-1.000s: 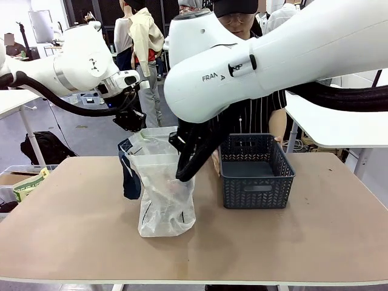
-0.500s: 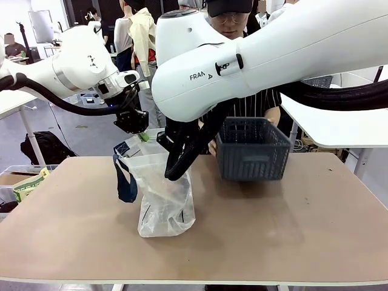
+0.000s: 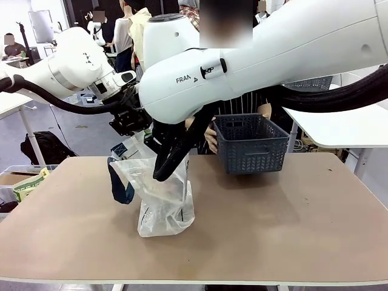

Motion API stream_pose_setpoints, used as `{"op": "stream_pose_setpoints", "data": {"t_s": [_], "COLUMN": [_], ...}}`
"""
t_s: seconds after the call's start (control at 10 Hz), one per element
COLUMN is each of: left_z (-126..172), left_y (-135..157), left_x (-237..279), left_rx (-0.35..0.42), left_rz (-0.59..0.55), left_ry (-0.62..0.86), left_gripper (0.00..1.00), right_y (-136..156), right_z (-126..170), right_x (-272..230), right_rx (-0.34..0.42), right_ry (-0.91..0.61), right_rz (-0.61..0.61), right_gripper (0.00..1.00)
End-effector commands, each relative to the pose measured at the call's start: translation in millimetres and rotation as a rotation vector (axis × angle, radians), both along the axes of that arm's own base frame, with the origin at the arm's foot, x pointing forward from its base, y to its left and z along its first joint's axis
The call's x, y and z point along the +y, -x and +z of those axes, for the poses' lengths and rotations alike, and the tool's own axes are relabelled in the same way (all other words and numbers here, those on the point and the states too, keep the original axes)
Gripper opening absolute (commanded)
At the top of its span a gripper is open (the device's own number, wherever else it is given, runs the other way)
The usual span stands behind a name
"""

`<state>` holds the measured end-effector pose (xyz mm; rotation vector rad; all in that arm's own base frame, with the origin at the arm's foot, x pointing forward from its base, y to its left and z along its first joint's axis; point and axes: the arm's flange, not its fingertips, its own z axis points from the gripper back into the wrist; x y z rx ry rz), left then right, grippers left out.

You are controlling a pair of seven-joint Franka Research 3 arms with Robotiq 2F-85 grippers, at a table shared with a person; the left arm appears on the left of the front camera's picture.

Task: Transfer purchased items from the store into the shopping bag.
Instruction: Move the Reusable shopping bag to the right side of the table.

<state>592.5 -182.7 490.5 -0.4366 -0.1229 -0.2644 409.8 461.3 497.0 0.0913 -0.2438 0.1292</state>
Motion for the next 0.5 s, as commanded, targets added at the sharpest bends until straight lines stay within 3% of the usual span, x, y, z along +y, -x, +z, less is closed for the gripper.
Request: {"op": "stream_pose_setpoints", "data": {"t_s": [0.0,0.4], "left_z": [3.1,1.1], "left_y": [0.0,4.8], "left_x": [6.6,4.2], "left_rx": [0.028,0.052], "left_rz": [-0.047,-0.187], "left_ry": [0.058,0.119], "left_gripper": [0.71,0.71], "right_y": [-5.3,-2.1], "right_z": [-0.7,1.7], "right_x": [12.1,21.1], "right_rx": [-0.034,-0.028], "right_ry": [0.007,-0.016], "right_rz": [0.030,0.101], "right_gripper": [0.00,0.00]}}
